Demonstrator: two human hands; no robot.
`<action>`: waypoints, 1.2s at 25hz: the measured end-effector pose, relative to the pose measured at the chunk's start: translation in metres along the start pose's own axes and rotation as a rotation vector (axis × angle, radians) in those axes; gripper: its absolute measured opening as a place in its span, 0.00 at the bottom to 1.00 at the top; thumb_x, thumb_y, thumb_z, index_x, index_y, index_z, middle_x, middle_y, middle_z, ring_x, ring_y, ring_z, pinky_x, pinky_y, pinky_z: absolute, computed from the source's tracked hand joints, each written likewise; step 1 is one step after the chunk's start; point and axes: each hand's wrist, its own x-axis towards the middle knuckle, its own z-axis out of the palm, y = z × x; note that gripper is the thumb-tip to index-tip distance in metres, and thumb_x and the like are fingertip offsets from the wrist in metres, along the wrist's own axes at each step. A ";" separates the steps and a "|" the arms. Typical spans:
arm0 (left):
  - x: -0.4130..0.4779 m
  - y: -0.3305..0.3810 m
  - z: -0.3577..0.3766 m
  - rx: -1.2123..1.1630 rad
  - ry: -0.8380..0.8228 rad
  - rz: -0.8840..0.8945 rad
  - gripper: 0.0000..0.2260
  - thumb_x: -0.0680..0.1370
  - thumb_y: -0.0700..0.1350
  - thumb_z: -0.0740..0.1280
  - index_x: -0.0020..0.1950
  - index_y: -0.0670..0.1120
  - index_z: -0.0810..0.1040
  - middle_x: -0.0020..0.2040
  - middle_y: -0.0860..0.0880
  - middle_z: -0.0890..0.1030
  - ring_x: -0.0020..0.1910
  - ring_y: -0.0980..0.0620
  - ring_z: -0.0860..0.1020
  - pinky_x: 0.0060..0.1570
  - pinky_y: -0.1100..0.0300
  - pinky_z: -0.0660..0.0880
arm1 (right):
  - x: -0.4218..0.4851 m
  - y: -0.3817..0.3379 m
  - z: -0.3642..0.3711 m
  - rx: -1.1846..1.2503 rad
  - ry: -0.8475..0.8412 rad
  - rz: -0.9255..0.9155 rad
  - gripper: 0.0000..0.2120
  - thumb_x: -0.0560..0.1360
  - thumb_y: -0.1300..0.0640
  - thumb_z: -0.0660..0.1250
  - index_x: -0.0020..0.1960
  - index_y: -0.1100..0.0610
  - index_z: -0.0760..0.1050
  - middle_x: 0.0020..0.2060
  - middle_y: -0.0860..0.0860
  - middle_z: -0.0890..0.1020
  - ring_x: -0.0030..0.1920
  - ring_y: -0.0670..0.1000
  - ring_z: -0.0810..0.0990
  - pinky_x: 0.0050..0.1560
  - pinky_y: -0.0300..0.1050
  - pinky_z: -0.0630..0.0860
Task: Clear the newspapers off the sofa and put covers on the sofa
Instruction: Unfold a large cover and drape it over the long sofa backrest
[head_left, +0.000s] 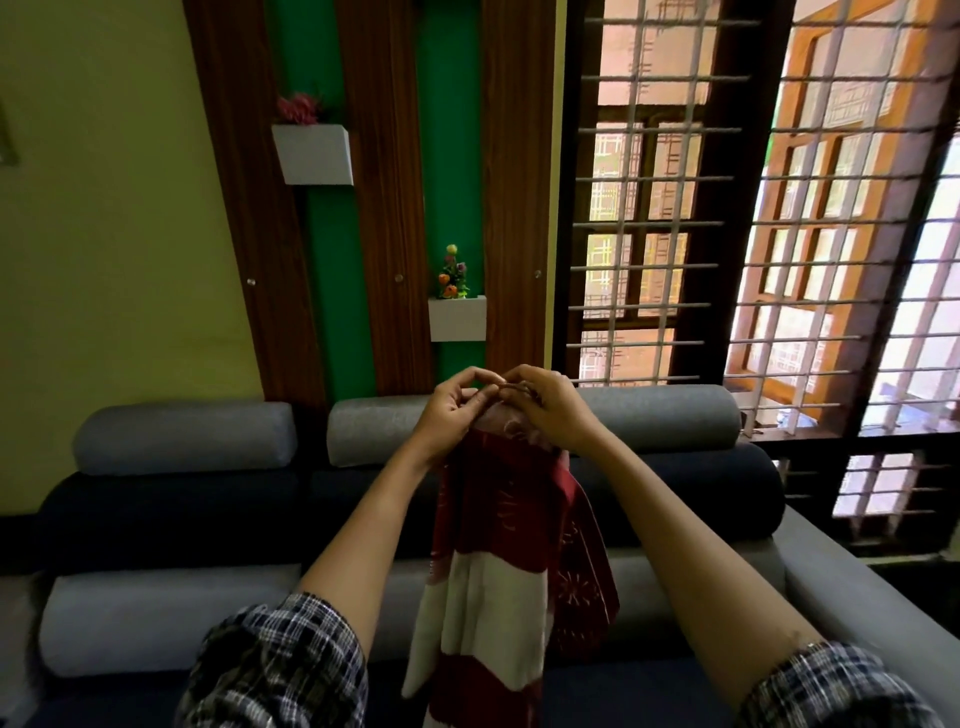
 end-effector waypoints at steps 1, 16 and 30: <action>-0.003 0.001 0.001 0.019 -0.016 0.005 0.07 0.78 0.40 0.62 0.53 0.50 0.74 0.43 0.47 0.82 0.39 0.55 0.82 0.37 0.63 0.79 | 0.001 -0.001 -0.001 0.015 0.019 0.011 0.09 0.76 0.62 0.64 0.55 0.64 0.75 0.46 0.57 0.81 0.41 0.48 0.81 0.39 0.35 0.78; 0.022 0.002 0.025 -0.539 0.569 -0.584 0.07 0.79 0.33 0.56 0.44 0.37 0.73 0.40 0.39 0.76 0.32 0.47 0.76 0.20 0.63 0.74 | -0.014 -0.003 -0.006 0.156 0.032 0.328 0.12 0.74 0.50 0.67 0.52 0.58 0.74 0.42 0.51 0.80 0.44 0.52 0.82 0.40 0.39 0.80; -0.008 -0.013 0.006 0.162 -0.199 -0.328 0.13 0.72 0.48 0.71 0.52 0.43 0.77 0.51 0.46 0.81 0.49 0.51 0.79 0.48 0.59 0.76 | -0.008 -0.030 -0.051 0.661 0.087 0.155 0.10 0.77 0.56 0.58 0.44 0.61 0.72 0.35 0.52 0.73 0.33 0.43 0.75 0.35 0.34 0.73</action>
